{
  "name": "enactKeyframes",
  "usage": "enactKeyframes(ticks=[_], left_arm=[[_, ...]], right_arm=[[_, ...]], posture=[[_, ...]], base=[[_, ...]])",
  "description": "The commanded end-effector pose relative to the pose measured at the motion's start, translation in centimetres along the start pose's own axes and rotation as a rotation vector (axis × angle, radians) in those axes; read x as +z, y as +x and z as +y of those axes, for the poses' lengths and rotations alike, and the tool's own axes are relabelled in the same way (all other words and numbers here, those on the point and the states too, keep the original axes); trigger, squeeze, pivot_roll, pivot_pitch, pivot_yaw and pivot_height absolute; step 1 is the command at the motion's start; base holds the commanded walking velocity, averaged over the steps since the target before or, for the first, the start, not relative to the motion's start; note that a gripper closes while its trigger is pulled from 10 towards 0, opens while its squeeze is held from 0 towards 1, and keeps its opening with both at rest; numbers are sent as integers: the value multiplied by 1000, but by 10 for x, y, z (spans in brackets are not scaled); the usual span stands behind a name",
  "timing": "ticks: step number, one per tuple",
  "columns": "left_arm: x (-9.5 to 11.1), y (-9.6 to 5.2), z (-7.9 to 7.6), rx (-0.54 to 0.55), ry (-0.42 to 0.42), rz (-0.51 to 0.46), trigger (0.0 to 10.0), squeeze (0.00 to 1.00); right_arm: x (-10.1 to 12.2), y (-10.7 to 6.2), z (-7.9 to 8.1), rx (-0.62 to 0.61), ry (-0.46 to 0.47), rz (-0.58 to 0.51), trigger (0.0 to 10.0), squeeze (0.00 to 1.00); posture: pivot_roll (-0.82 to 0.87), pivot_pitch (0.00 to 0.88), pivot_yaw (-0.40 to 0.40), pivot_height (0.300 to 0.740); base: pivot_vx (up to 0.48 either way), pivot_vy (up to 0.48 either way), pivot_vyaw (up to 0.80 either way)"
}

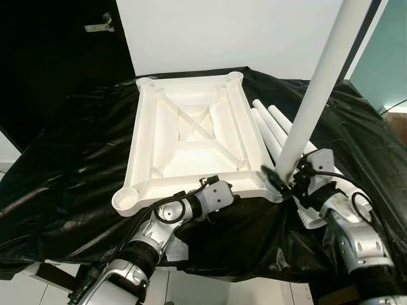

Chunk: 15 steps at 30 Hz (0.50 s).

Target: Building children table

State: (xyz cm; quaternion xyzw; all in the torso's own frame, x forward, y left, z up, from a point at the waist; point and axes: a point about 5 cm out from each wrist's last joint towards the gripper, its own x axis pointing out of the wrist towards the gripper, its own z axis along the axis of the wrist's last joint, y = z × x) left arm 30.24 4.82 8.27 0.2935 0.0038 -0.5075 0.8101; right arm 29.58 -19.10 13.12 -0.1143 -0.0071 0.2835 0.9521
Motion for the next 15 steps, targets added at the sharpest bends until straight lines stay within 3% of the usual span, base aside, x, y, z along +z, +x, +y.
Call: enactKeyframes(ticks=[1, 2, 3, 4, 5, 7, 8, 15], left_arm=[[-32, -6, -26, -67, -76, 147, 10000, 0], [-33, -6, -26, -66, -78, 148, 10000, 0], [-33, -7, -26, -64, -79, 149, 10000, 0], [-33, -7, -26, -64, -79, 149, 10000, 0], [-33, -7, -26, -63, -79, 150, 10000, 0], [-34, -8, -26, -62, -80, 150, 10000, 0], [-34, -8, -26, -61, -79, 151, 10000, 0], [-34, -8, -24, -58, -78, 152, 10000, 0]], right_arm=[[-3, 1, -1, 49, 1, 31, 10000, 0], [-3, 2, -1, 75, 3, 40, 10000, 0], [-3, 2, -1, 102, -3, 50, 8588, 0], [-4, 2, -2, 118, -8, 56, 6471, 0], [-3, 3, -2, 138, -10, 60, 2824, 0], [-3, 4, -3, 150, -11, 63, 2824, 0], [-2, 4, -5, 162, -9, 62, 0, 0], [1, 6, -13, 185, -12, 57, 0, 0]], posture=[[-39, 33, -7, 740], [-39, 33, -7, 740], [-33, 34, -6, 740], [-33, 34, -6, 740], [-32, 33, -6, 740], [-32, 33, -6, 740], [-32, 33, -6, 740], [-27, 31, -4, 740]], base=[[0, 0, 0], [0, 0, 0], [0, 0, 0], [0, 0, 0], [0, 0, 0], [0, 0, 0], [0, 0, 0], [0, 0, 0]])
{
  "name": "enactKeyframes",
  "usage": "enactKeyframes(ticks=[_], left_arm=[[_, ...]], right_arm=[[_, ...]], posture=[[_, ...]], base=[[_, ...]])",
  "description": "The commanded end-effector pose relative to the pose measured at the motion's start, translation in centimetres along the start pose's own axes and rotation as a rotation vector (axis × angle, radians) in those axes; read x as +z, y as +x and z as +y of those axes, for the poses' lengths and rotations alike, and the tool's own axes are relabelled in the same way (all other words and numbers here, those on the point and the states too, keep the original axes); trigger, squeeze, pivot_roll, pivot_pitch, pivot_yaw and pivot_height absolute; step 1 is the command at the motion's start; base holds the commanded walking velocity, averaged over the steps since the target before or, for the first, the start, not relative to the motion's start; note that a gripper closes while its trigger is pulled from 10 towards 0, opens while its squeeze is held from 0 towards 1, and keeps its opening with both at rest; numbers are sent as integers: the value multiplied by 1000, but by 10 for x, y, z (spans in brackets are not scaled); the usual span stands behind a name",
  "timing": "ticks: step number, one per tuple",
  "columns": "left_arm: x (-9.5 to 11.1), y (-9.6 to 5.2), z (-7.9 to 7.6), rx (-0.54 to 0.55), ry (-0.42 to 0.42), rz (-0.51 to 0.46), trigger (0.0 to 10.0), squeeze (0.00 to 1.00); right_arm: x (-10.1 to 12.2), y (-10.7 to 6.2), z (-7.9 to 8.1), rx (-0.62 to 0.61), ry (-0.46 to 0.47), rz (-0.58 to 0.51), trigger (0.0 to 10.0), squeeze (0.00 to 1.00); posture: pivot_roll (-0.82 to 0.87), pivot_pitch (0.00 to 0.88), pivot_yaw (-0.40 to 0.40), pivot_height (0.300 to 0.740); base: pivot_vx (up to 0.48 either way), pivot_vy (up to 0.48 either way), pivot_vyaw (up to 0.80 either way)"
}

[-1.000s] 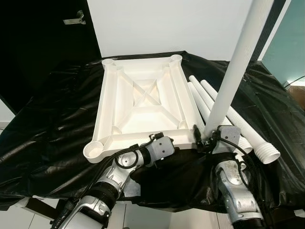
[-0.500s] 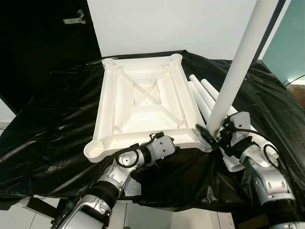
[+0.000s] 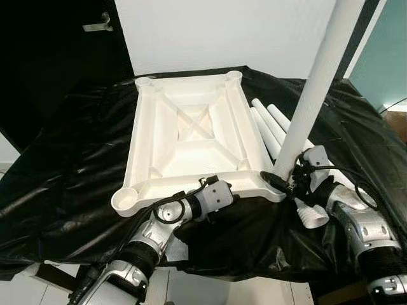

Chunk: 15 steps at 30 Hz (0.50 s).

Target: Building children table

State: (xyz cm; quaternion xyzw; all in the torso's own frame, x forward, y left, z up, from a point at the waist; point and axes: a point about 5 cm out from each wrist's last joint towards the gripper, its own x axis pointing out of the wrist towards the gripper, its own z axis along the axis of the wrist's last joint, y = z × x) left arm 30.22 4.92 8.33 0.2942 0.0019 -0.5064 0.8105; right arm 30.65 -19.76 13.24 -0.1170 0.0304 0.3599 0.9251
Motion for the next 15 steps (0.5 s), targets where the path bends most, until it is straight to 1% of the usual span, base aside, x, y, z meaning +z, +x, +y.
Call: enactKeyframes(ticks=[1, 5, 6, 7, 8, 9, 11, 12, 13, 14, 15], left_arm=[[-34, -7, -25, -61, -81, 154, 10000, 0], [-34, -7, -26, -61, -81, 154, 10000, 0], [-34, -7, -26, -62, -81, 154, 10000, 0], [-34, -7, -26, -62, -81, 154, 10000, 0], [-34, -7, -27, -63, -81, 153, 10000, 0], [-34, -6, -27, -62, -82, 153, 10000, 0], [-34, -6, -27, -62, -82, 153, 10000, 0], [-34, -6, -26, -55, -85, 153, 10000, 0], [-35, -7, -27, -52, -88, 155, 10000, 0], [-35, -7, -27, -52, -88, 155, 10000, 0], [-36, -8, -28, -54, -91, 157, 10000, 0]], right_arm=[[1, -1, -1, 25, -15, 6, 0, 0], [-3, -3, 4, 31, 15, 12, 0, 0], [-7, -3, 10, -3, 54, -1, 0, 0], [-7, -3, 10, -3, 54, -1, 0, 0], [-9, -2, 15, -69, 78, -23, 0, 0], [-10, -1, 18, -185, 96, -57, 0, 0], [-10, -1, 18, -185, 96, -57, 0, 0], [-13, -4, 25, -386, 138, -102, 0, 0], [-16, -7, 36, -575, 196, -126, 0, 0], [-16, -7, 36, -575, 196, -126, 0, 0], [-20, -14, 49, -787, 268, -130, 0, 0]], posture=[[-28, 29, -4, 740], [-30, 29, -3, 740], [-28, 27, -6, 740], [-28, 27, -6, 740], [-27, 26, -9, 740], [-21, 27, -15, 740], [-21, 27, -15, 740], [-14, 29, -19, 740], [-11, 31, -16, 740], [-11, 31, -16, 740], [-19, 32, -11, 740]], base=[[0, 0, 0], [0, 0, 0], [0, 0, 0], [0, 0, 0], [0, 0, 0], [0, 0, 0], [0, 0, 0], [0, 0, 0], [0, 0, 0], [0, 0, 0], [0, 0, 0]])
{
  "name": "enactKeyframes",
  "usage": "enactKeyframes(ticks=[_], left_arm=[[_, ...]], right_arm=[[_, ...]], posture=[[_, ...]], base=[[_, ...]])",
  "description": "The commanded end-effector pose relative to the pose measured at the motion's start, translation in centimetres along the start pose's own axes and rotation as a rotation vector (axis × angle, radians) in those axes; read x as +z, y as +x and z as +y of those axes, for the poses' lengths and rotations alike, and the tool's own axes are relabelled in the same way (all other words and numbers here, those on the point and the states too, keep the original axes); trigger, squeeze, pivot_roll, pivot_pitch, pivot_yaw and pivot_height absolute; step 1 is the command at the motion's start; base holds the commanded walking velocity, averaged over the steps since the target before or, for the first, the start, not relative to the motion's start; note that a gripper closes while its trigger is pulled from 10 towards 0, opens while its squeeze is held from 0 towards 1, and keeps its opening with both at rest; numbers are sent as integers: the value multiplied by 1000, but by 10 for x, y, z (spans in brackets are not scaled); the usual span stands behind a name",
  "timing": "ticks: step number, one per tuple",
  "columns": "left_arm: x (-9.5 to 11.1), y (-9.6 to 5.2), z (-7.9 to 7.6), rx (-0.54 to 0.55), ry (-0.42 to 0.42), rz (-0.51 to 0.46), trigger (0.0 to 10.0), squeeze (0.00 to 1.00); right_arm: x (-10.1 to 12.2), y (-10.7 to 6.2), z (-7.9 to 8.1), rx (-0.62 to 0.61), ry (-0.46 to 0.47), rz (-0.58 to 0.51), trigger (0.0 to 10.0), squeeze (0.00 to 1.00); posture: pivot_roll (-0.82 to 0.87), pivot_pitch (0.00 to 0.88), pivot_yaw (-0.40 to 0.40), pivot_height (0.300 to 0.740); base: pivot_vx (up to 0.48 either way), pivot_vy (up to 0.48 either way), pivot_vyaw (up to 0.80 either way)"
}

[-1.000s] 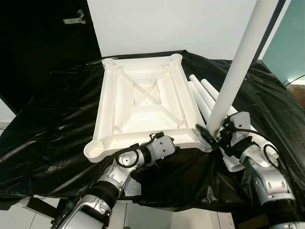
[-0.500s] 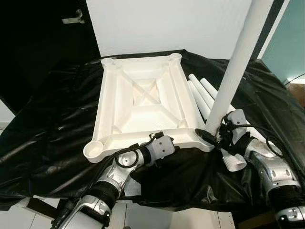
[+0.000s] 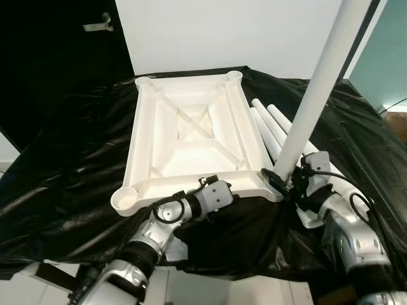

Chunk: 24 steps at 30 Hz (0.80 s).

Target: Building children table

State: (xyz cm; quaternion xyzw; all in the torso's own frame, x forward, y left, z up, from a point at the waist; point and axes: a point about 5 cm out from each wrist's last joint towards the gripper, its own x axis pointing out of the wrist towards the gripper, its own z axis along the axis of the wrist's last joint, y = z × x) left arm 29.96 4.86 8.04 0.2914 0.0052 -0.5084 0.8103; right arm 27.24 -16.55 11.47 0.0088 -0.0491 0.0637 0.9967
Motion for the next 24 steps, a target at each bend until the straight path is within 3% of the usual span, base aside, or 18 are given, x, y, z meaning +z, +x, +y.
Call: enactKeyframes(ticks=[1, 7, 12, 13, 14, 15, 16, 18, 19, 24], left_arm=[[-35, -8, -24, -48, -84, 155, 10000, 0], [-34, -6, -26, -66, -80, 153, 10000, 0], [-32, -4, -24, -66, -73, 150, 10000, 0], [-32, -5, -24, -62, -76, 151, 10000, 0], [-32, -5, -24, -62, -76, 151, 10000, 0], [-33, -5, -24, -58, -79, 153, 10000, 0], [-34, -6, -26, -58, -83, 155, 10000, 0], [-35, -7, -27, -58, -86, 157, 10000, 0], [-36, -7, -29, -58, -88, 158, 10000, 0], [-35, -6, -29, -58, -91, 155, 10000, 0]], right_arm=[[-8, -11, -10, -172, 26, 38, 0, 0], [-11, -4, -11, -314, 113, 41, 0, 0], [-6, 2, -4, -298, 87, 32, 0, 0], [-4, 2, 1, -286, 70, 34, 2392, 0], [-4, 2, 1, -286, 70, 34, 2392, 0], [-4, 2, 6, -274, 53, 39, 4392, 0], [-3, 3, 9, -254, 45, 43, 10000, 0], [-3, 3, 12, -246, 39, 46, 10000, 0], [-2, 3, 13, -232, 41, 43, 10000, 1000], [-1, 7, 16, -127, 18, 44, 10000, 1000]], posture=[[-19, 32, -11, 740], [-25, 34, 1, 740], [-18, 35, -8, 740], [-15, 34, -11, 740], [-15, 34, -11, 740], [-15, 34, -11, 740], [-14, 35, -15, 740], [-14, 35, -15, 740], [-15, 35, -16, 740], [-20, 35, -17, 740]], base=[[0, 0, 0], [0, 0, 0], [0, 0, 0], [0, 0, 0], [0, 0, 0], [0, 0, 0], [0, 0, 0], [0, 0, 0], [0, 0, 0], [0, 0, 0]])
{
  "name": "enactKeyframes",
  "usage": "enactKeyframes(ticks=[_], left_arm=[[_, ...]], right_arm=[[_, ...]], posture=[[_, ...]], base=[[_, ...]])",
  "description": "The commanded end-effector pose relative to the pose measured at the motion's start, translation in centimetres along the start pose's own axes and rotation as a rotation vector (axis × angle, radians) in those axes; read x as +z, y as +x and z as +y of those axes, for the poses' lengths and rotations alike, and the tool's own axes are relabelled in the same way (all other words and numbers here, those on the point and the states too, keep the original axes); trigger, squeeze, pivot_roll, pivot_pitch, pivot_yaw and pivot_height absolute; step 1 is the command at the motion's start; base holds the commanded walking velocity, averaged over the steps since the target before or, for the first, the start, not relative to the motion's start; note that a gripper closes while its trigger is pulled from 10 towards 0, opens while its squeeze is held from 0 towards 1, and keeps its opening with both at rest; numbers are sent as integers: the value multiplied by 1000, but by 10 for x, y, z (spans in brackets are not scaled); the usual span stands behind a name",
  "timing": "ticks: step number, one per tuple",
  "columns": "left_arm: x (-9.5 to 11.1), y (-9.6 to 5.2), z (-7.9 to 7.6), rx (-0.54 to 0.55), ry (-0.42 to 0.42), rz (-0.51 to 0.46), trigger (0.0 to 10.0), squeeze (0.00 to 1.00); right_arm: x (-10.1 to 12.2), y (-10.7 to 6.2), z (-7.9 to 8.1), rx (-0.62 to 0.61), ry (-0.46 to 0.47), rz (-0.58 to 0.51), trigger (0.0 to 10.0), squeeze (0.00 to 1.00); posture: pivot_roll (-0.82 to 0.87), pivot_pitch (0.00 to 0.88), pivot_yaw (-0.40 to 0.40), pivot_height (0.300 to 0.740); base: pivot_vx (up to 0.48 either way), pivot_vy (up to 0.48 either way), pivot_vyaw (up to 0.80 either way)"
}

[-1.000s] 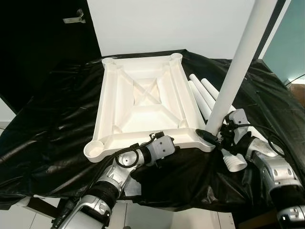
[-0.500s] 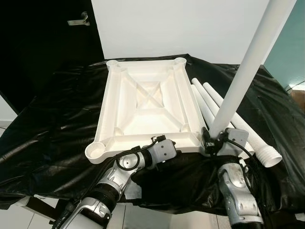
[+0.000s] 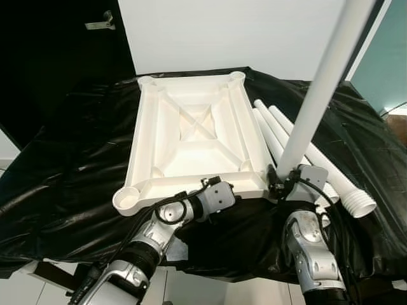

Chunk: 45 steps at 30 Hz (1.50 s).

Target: Building children table

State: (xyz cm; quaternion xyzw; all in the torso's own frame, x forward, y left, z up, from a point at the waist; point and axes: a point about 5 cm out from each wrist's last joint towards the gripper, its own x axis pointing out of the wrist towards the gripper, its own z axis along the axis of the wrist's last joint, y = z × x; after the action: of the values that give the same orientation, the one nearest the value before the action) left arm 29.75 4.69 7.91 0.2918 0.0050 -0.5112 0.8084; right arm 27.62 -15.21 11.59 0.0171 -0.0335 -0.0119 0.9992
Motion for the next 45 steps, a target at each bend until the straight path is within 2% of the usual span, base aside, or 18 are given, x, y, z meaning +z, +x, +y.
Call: enactKeyframes(ticks=[1, 2, 3, 7, 9, 10, 12, 13, 15, 22, 25, 32, 33, 34, 35, 36, 39, 45], left_arm=[[-34, -6, -26, -52, -93, 154, 10000, 0], [-34, -6, -26, -52, -93, 154, 10000, 0], [-33, -6, -25, -52, -91, 152, 10000, 0], [-32, -5, -24, -52, -89, 149, 10000, 0], [-32, -5, -23, -53, -88, 149, 10000, 0], [-32, -5, -23, -53, -88, 149, 10000, 0], [-32, -5, -23, -57, -86, 150, 10000, 0], [-32, -5, -24, -58, -85, 150, 10000, 0], [-32, -4, -23, -57, -83, 148, 10000, 0], [-30, -4, -20, -51, -82, 146, 10000, 0], [-32, -6, -20, -47, -83, 150, 10000, 0], [-33, -7, -20, -41, -84, 153, 10000, 0], [-33, -7, -20, -39, -85, 153, 10000, 0], [-33, -7, -19, -37, -86, 153, 10000, 0], [-33, -7, -19, -37, -86, 153, 10000, 0], [-33, -8, -19, -34, -86, 154, 10000, 0], [-34, -9, -19, -33, -87, 156, 10000, 0], [-34, -9, -20, -37, -87, 158, 10000, 0]], right_arm=[[-1, 2, 2, 49, -10, 8, 10000, 318], [-1, 2, 2, 49, -10, 8, 10000, 318], [2, 3, 0, 75, -31, -6, 10000, 0], [6, 6, -7, 115, -61, -26, 10000, 0], [8, 8, -10, 275, -72, -11, 10000, 0], [8, 8, -10, 275, -72, -11, 10000, 0], [7, 8, -15, 436, -85, 25, 10000, 0], [6, 8, -16, 470, -90, 37, 10000, 0], [5, 10, -27, 561, -151, 74, 10000, 0], [9, 19, -40, 630, -212, 106, 10000, 0], [13, 28, -45, 736, -294, 132, 10000, 0], [17, 34, -47, 826, -345, 144, 10000, 0], [16, 34, -46, 853, -346, 155, 5490, 0], [15, 33, -46, 888, -339, 169, 1922, 0], [15, 33, -46, 888, -339, 169, 1922, 0], [13, 31, -45, 925, -326, 183, 0, 0], [11, 28, -45, 957, -303, 195, 0, 0], [8, 27, -46, 931, -257, 197, 0, 0]], posture=[[-23, 35, -16, 740], [-23, 35, -16, 740], [-26, 35, -16, 740], [-31, 37, -15, 740], [-36, 38, -11, 740], [-36, 38, -11, 740], [-42, 36, -8, 740], [-42, 36, -8, 740], [-44, 35, -7, 740], [-31, 33, -10, 740], [-20, 31, -14, 740], [-8, 29, -18, 740], [-7, 29, -19, 740], [-4, 29, -19, 740], [-4, 29, -19, 740], [-4, 29, -19, 740], [-4, 30, -18, 740], [-11, 29, -13, 740]], base=[[0, 0, 0], [0, 0, 0], [0, 0, 0], [0, 0, 0], [0, 0, 0], [0, 0, 0], [0, 0, 0], [0, 0, 0], [0, 0, 0], [0, 0, 0], [0, 0, 0], [0, 0, 0], [0, 0, 0], [0, 0, 0], [0, 0, 0], [0, 0, 0], [0, 0, 0], [0, 0, 0]])
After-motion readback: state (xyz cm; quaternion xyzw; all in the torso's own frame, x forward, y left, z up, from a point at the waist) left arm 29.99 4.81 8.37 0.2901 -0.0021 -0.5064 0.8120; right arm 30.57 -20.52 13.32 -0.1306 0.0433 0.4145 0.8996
